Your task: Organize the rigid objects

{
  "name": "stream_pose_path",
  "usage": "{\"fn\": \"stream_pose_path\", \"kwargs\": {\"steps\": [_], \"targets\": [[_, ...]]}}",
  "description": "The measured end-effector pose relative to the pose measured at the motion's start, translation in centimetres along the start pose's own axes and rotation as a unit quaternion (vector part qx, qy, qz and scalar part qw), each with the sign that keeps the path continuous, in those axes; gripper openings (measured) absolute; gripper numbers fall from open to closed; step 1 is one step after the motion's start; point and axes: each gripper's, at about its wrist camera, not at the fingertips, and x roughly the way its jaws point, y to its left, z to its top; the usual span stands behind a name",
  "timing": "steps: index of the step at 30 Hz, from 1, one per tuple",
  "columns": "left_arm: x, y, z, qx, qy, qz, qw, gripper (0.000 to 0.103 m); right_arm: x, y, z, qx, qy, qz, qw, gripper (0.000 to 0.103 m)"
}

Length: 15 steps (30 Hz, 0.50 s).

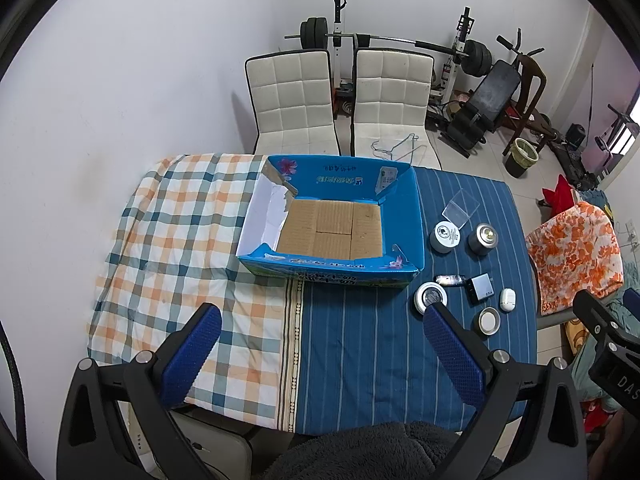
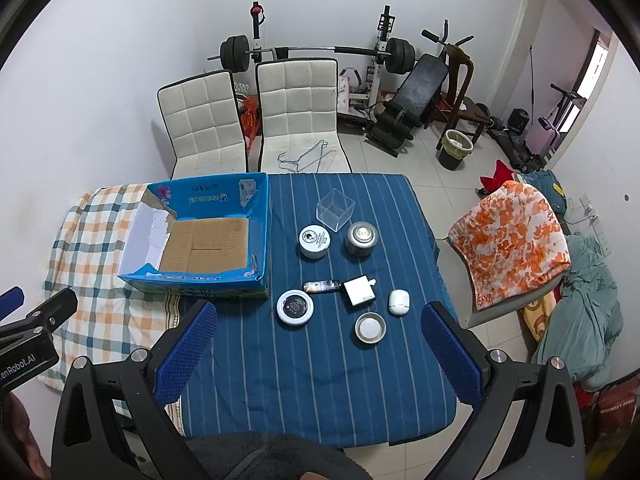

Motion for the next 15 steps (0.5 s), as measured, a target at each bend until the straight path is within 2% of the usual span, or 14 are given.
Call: {"fn": "stream_pose_path", "kwargs": {"steps": [15], "targets": [[-0.41, 0.15, 0.32, -0.002, -0.004, 0.001, 1.0000, 0.103, -0.49, 0.09, -0.02, -0.003, -0.005, 0.004, 1.000, 0.103]]}}
